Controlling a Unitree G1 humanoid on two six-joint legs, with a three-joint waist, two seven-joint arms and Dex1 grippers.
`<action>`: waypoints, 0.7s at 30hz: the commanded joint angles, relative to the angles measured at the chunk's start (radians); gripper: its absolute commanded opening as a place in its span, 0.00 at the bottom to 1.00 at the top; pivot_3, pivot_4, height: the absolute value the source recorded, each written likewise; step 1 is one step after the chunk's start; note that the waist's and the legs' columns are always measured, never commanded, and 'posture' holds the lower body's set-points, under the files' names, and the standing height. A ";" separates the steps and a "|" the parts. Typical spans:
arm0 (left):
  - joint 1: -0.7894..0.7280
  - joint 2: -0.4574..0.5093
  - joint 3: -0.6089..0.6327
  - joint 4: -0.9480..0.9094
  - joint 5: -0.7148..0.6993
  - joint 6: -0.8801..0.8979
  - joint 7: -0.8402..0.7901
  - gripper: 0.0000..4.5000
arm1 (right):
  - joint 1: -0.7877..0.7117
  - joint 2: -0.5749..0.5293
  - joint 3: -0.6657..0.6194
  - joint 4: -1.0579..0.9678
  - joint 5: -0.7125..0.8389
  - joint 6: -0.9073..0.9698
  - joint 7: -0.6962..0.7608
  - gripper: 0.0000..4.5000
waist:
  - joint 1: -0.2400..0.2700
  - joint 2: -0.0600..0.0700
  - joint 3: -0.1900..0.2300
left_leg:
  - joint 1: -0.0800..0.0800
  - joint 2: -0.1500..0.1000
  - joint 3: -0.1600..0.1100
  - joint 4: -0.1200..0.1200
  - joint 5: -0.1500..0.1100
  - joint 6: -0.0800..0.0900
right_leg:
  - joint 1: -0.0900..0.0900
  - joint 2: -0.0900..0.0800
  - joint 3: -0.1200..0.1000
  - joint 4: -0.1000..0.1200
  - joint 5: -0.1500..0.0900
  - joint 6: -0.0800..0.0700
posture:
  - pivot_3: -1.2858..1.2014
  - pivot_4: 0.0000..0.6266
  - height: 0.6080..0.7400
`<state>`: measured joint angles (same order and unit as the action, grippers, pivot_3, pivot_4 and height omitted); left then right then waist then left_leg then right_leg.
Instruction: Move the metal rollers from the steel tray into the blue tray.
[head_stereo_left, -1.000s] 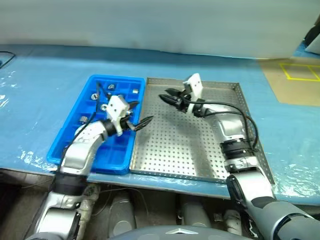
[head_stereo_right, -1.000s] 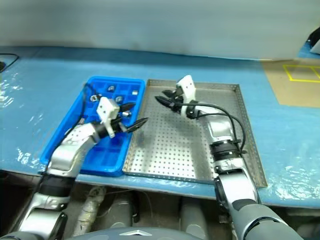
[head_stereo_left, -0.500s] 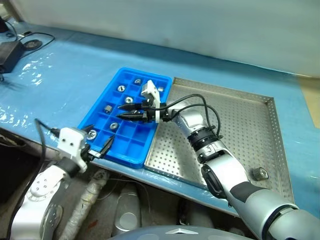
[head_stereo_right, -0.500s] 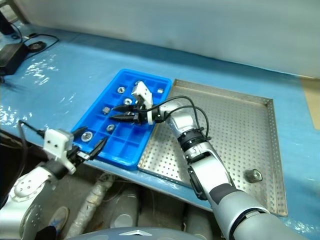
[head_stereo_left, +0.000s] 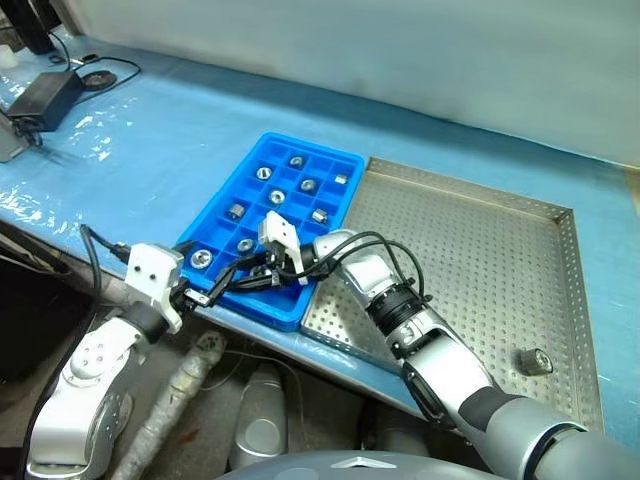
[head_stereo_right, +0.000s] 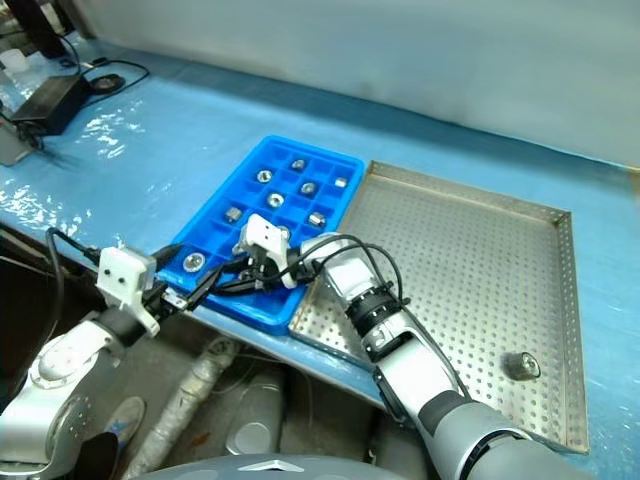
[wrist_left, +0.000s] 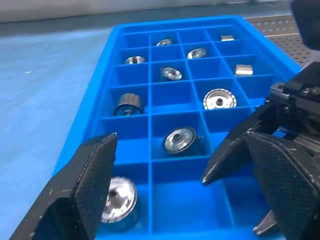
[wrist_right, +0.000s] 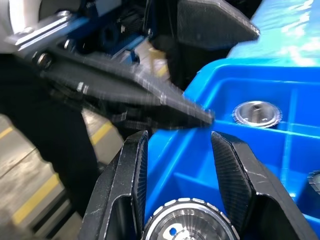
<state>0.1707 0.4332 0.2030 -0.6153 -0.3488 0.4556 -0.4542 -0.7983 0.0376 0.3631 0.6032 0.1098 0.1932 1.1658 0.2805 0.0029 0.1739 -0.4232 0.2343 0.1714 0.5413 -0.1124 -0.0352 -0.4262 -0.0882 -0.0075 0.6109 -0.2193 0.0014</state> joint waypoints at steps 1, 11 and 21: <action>-0.069 0.019 -0.049 0.046 0.002 -0.010 -0.033 0.96 | 0.016 -0.026 -0.025 -0.052 -0.002 0.010 -0.041 0.59 | -0.001 0.000 0.000 | 0.000 0.000 0.000 0.000 0.000 0.000 | 0.000 0.000 0.000 0.000 0.000 0.000 | 0.66 0.24 1.00; -0.339 -0.015 -0.235 0.282 0.002 -0.054 -0.172 0.96 | 0.080 -0.162 -0.162 -0.194 0.044 0.063 -0.181 0.86 | -0.077 -0.001 -0.003 | 0.004 -0.002 0.001 0.002 0.002 -0.002 | 0.004 -0.001 0.001 0.003 0.003 -0.003 | 0.53 0.24 1.00; -0.634 -0.113 -0.380 0.642 0.022 -0.180 -0.392 0.96 | 0.277 -0.420 -0.357 -0.491 0.083 0.207 -0.325 0.86 | -0.224 -0.002 -0.004 | 0.005 -0.005 0.003 0.005 0.005 -0.006 | 0.002 0.000 0.009 0.006 0.006 -0.004 | 0.38 0.24 1.00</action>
<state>-0.4394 0.3305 -0.1606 0.0046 -0.3302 0.3140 -0.8078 -0.5340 -0.3685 0.0405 0.2038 0.1616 0.3729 0.8594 0.0564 0.0005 0.1696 -0.4180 0.2288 0.1748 0.5459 -0.1080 -0.0402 -0.4242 -0.0883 0.0017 0.6164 -0.2133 -0.0021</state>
